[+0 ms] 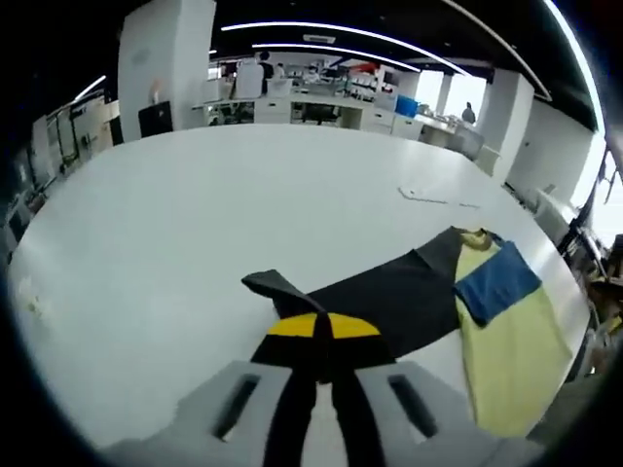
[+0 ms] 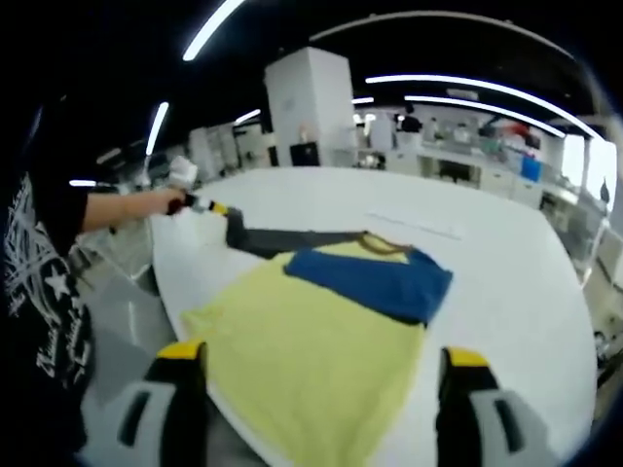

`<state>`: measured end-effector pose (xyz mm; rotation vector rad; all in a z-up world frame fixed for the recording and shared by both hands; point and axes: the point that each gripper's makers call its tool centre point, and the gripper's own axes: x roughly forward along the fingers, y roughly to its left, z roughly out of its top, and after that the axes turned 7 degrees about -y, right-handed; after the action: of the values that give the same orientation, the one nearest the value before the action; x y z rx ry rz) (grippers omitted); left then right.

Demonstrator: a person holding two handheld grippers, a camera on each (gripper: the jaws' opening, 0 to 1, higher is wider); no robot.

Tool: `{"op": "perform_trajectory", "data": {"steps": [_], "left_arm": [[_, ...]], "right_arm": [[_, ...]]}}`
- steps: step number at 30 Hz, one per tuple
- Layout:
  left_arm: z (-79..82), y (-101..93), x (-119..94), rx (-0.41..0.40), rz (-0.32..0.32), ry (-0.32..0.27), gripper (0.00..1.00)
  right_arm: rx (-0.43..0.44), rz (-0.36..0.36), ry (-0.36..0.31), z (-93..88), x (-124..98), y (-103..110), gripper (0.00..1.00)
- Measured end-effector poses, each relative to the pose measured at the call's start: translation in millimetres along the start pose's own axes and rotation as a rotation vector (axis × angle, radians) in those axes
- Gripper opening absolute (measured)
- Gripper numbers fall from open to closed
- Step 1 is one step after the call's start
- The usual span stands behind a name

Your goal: Fold the garment on the visible template until the final outline fits inside the template.

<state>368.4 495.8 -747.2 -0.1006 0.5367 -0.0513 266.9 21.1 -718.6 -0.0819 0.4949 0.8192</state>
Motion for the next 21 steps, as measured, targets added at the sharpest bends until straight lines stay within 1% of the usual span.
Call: {"op": "perform_trajectory", "data": {"steps": [2, 6, 11, 14, 17, 21], "left_arm": [[3.9, -8.1, 0.9, 0.012, -0.015, -0.006, 0.0], [12.0, -17.8, 4.8, 0.009, -0.034, -0.012, 0.0], [24.6, -40.3, 11.2, 0.015, -0.078, -0.03, 0.0], [28.8, -53.0, 12.7, 0.031, -0.096, -0.038, 0.0], [32.8, -66.9, 15.5, 0.037, -0.128, -0.042, 0.0], [37.2, -78.7, 18.7, 0.045, -0.151, -0.047, 0.0]], "right_arm": [[-0.003, 0.012, 0.003, -1.3, 0.8, 1.7, 0.99], [-0.01, 0.028, 0.004, -2.7, 1.9, 4.2, 0.99], [-0.016, 0.058, 0.003, -4.0, 2.8, 12.2, 0.99], [-0.019, 0.064, 0.005, -4.8, 2.8, 14.4, 0.99], [-0.021, 0.073, 0.009, -5.7, 3.1, 17.9, 0.99], [-0.023, 0.082, 0.006, -5.4, 3.6, 20.6, 0.99]]}}
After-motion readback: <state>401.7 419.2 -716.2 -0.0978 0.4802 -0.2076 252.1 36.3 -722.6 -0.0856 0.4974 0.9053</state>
